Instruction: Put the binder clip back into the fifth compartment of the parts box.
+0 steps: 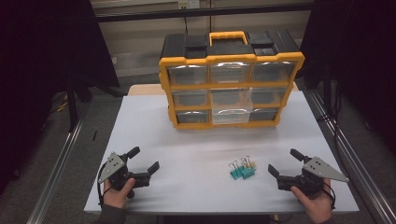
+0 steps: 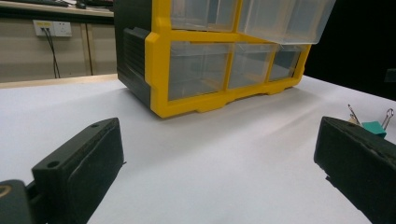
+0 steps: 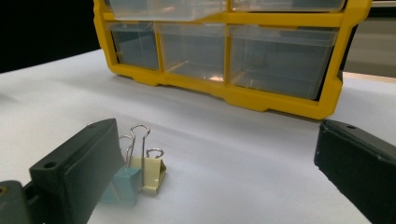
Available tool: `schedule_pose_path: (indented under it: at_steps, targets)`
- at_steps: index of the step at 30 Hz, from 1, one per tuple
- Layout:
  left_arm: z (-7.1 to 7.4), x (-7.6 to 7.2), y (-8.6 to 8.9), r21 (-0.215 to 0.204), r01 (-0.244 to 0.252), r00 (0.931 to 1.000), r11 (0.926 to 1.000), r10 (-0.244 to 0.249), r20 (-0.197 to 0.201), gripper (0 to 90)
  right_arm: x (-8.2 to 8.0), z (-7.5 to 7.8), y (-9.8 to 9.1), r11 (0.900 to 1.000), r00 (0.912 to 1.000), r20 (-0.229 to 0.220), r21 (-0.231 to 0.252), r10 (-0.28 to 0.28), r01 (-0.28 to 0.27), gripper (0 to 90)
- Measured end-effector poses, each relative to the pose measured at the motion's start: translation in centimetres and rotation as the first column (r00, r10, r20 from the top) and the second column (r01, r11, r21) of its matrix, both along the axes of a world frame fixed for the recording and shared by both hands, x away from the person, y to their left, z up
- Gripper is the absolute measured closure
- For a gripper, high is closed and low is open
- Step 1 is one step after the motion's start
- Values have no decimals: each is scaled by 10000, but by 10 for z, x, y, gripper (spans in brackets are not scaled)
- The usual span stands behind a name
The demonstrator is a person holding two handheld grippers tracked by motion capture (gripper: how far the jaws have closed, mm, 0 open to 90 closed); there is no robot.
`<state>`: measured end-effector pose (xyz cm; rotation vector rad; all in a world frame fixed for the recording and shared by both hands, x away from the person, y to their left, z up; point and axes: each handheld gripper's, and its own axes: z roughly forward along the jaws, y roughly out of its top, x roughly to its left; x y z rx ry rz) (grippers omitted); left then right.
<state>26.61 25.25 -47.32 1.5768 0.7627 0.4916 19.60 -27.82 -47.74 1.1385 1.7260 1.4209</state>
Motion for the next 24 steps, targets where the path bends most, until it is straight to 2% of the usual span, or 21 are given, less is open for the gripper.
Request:
schedule_pose_path:
  at_steps: [3, 4, 5, 6, 11, 12, 19, 20, 21, 22, 24]
  targets:
    - [0, 0, -1, 33, 62, 10000, 10000, -62, -21, 15, 1, -1, 3, 9997, 9997, -176, -200, 166, -170, 0]
    - [0, 1, 1, 381, 215, 9998, 9990, -215, 13, 15, 1, -1, 3, 9997, 9997, -176, -200, 166, -170, 0]
    - [0, 1, 1, 381, 135, 9999, 9992, -135, 6, 15, 1, -1, 5, 9996, 9994, -285, -204, 202, -208, 0]
    - [0, 0, -1, 24, 63, 10000, 10000, -63, -17, 15, 2, -1, 7, 9991, 9990, -320, -276, 300, -308, 0]
    - [0, 0, 0, 77, 0, 10000, 10000, 0, 9, 15, 4, -1, 13, 9981, 9971, -580, -355, 492, -513, 8]
    - [-1, 0, 0, 86, -66, 10000, 9999, 66, -10, 15, 6, -1, 18, 9965, 9950, -810, -533, 592, -636, 10]
    - [-2, -1, -1, 29, -52, 9999, 10000, 52, -90, 15, 10, -2, 30, 9933, 9869, -1435, -775, 734, -851, 31]
    - [-2, 0, 0, 121, -9, 10000, 9999, 9, -69, 16, 11, -2, 34, 9926, 9825, -1685, -772, 798, -938, 49]
    - [-2, 0, 0, 116, -18, 10000, 9999, 19, -84, 16, 11, -2, 34, 9926, 9825, -1685, -772, 798, -938, 49]
    - [-2, 0, 0, 241, 63, 10000, 9997, -62, -48, 15, 12, -2, 37, 9910, 9776, -1936, -875, 826, -1010, 56]
    - [-2, 0, 0, 136, 82, 9999, 9999, -80, -90, 15, 14, -3, 41, 9896, 9720, -2198, -963, 836, -1069, 65]
